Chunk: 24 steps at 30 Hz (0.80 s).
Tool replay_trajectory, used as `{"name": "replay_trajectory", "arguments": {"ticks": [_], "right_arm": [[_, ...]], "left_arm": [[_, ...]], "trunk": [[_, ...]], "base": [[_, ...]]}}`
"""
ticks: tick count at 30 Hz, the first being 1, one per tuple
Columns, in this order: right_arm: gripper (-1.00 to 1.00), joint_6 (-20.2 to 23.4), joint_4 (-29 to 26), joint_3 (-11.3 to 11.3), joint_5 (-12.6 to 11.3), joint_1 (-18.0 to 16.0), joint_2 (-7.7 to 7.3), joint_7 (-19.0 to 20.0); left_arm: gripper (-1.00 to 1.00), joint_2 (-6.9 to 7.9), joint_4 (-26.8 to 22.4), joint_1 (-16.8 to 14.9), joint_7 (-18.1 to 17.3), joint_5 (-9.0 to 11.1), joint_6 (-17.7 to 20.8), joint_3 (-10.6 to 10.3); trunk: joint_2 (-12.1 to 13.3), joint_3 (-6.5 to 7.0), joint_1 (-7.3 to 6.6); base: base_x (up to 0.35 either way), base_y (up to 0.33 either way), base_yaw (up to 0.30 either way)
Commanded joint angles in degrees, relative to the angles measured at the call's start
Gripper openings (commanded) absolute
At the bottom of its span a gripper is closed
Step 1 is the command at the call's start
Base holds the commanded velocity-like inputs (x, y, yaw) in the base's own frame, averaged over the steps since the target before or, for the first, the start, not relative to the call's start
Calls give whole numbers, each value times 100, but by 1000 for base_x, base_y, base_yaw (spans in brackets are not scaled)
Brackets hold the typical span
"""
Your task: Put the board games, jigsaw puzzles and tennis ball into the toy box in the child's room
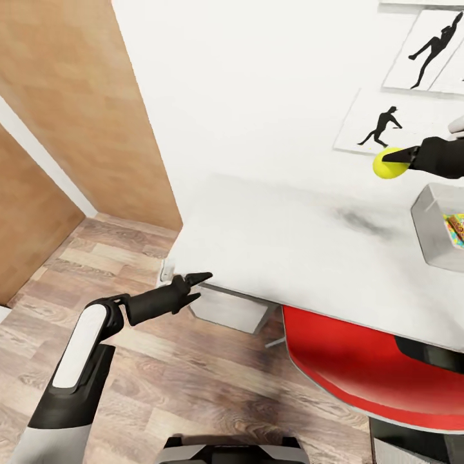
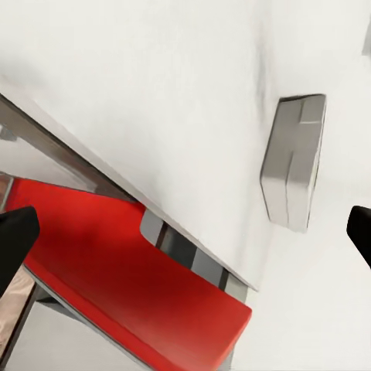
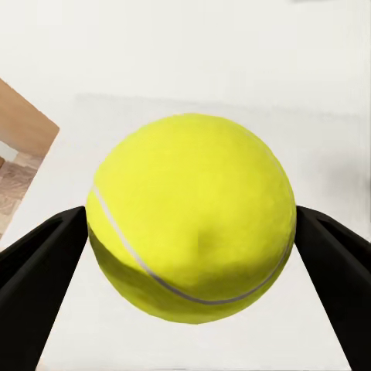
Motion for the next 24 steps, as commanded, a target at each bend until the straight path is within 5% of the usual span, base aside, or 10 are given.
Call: {"name": "replay_trajectory", "arguments": {"ticks": [1,14,24], "right_arm": [[-100,1,-2,13,-58,-14,-9,-59],[-100,1,-2,14,-69,-1,-26,-59],[-100,1,-2,39,-70,17,-28,-59]], "left_arm": [[100,3,-6,-5,58,61,2,-7],[100,-13,-7,-12,31,59,9,-31],[100,-73,-7,-31,42,57,-28,-307]], "trunk": [[-10,-5,4],[-10,38,4],[-10,73,4]], "base": [[0,0,-267],[0,0,-267],[0,0,-266]]}}
